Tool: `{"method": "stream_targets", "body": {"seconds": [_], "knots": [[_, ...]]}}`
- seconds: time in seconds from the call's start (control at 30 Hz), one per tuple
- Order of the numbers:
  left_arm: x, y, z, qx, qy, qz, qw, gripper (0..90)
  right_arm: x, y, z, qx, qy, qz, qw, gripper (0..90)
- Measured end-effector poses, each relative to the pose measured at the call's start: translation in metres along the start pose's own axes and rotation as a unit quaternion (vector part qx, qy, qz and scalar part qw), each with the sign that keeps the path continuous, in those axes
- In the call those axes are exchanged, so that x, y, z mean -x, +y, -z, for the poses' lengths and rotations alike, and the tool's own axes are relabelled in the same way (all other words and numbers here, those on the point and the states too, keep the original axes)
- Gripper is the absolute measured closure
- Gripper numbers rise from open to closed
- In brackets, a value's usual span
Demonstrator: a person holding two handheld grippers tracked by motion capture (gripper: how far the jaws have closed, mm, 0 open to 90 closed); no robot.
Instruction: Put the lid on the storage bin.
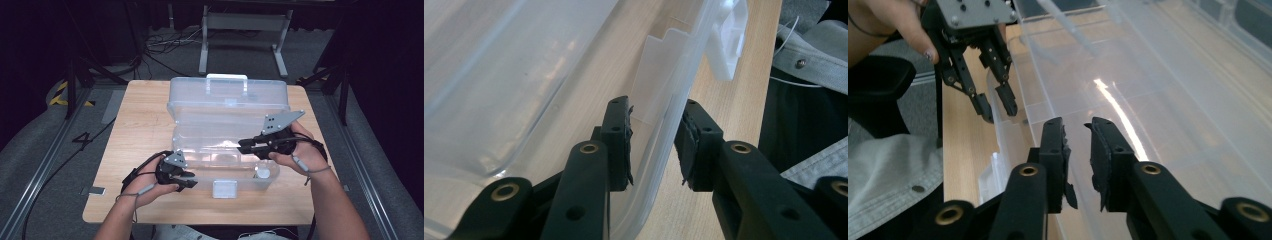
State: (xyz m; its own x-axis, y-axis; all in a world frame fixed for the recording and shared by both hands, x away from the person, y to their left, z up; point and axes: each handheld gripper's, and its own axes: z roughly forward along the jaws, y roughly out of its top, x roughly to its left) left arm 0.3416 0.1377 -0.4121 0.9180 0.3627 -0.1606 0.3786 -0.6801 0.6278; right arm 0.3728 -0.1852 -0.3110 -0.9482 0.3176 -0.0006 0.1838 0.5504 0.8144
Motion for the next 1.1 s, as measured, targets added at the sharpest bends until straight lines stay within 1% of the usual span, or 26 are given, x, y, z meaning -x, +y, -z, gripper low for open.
{"method": "stream_targets", "body": {"seconds": [0.1, 0.17, 0.2, 0.23, 0.3, 0.33, 0.37, 0.4, 0.43, 0.53, 0.6, 0.7, 0.8, 0.83, 0.9, 0.93, 1.0, 1.03, 1.07, 1.1], "knots": [[0.0, 0.0, 0.0, 0.0, 0.0, 0.0, 1.0, 68.9, 0.003, -0.004, 0.012, 0.03, -0.022, -0.019, 0.9991, 86.4], [0.0, 0.0, 0.0, 0.0, 0.001, 0.0, 1.0, 68.9, 0.008, -0.01, 0.022, 0.058, -0.043, -0.044, 0.9964, 88.8], [0.0, 0.0, 0.0, 0.0, 0.001, 0.0, 1.0, 68.9, 0.008, -0.01, 0.022, 0.058, -0.043, -0.044, 0.9964, 88.8], [0.0, 0.0, 0.0, 0.0, 0.001, 0.001, 1.0, 68.9, 0.014, -0.014, 0.03, 0.071, -0.059, -0.06, 0.9939, 89.4], [0.0, 0.0, 0.0, 0.0, 0.001, 0.0, 1.0, 68.9, 0.019, -0.019, 0.036, 0.084, -0.072, -0.073, 0.9912, 89.4], [0.0, 0.0, 0.0, 0.0, 0.001, 0.0, 1.0, 68.9, 0.019, -0.019, 0.036, 0.084, -0.072, -0.073, 0.9912, 89.4], [0.0, 0.0, 0.0, 0.0, 0.001, 0.001, 1.0, 68.9, 0.023, -0.024, 0.041, 0.096, -0.086, -0.084, 0.988, 89.5], [0.0, 0.0, 0.0, 0.001, 0.002, 0.001, 1.0, 68.9, 0.023, -0.024, 0.041, 0.096, -0.086, -0.084, 0.988, 89.5], [0.0, 0.0, 0.0, 0.001, 0.001, 0.001, 1.0, 68.7, 0.025, -0.026, 0.044, 0.102, -0.093, -0.09, 0.9863, 89.6], [0.0, 0.0, 0.0, 0.003, 0.001, 0.0, 1.0, 68.3, 0.031, -0.034, 0.054, 0.127, -0.112, -0.112, 0.9792, 89.6], [0.0, 0.0, 0.0, 0.003, 0.0, 0.0, 1.0, 68.0, 0.035, -0.039, 0.06, 0.139, -0.126, -0.121, 0.9748, 89.6], [0.0, 0.0, 0.0, 0.003, 0.0, 0.001, 1.0, 67.6, 0.041, -0.045, 0.07, 0.153, -0.135, -0.139, 0.9689, 89.6], [0.0, 0.0, 0.0, 0.003, 0.0, 0.0, 1.0, 67.0, 0.046, -0.052, 0.075, 0.157, -0.146, -0.154, 0.9645, 89.6], [0.0, 0.0, 0.0, 0.003, 0.0, 0.0, 1.0, 66.8, 0.048, -0.053, 0.076, 0.157, -0.148, -0.158, 0.9636, 89.6], [0.001, 0.0, 0.0, 0.003, -0.001, 0.002, 1.0, 66.2, 0.051, -0.056, 0.077, 0.164, -0.15, -0.166, 0.9606, 89.5], [0.001, 0.0, 0.0, 0.003, -0.001, 0.001, 1.0, 66.0, 0.052, -0.057, 0.077, 0.169, -0.147, -0.171, 0.9594, 89.6], [0.0, 0.0, 0.0, 0.001, -0.001, 0.001, 1.0, 65.7, 0.054, -0.057, 0.078, 0.172, -0.146, -0.177, 0.958, 89.6], [0.0, 0.0, 0.0, 0.003, -0.002, 0.002, 1.0, 65.5, 0.054, -0.057, 0.077, 0.172, -0.147, -0.177, 0.9579, 89.6], [0.001, 0.0, 0.0, 0.006, -0.002, 0.002, 1.0, 65.2, 0.054, -0.057, 0.077, 0.171, -0.147, -0.177, 0.9582, 89.6], [0.001, -0.001, 0.0, 0.008, -0.003, 0.003, 1.0, 64.3, 0.054, -0.056, 0.076, 0.168, -0.144, -0.176, 0.9592, 89.6]]}}
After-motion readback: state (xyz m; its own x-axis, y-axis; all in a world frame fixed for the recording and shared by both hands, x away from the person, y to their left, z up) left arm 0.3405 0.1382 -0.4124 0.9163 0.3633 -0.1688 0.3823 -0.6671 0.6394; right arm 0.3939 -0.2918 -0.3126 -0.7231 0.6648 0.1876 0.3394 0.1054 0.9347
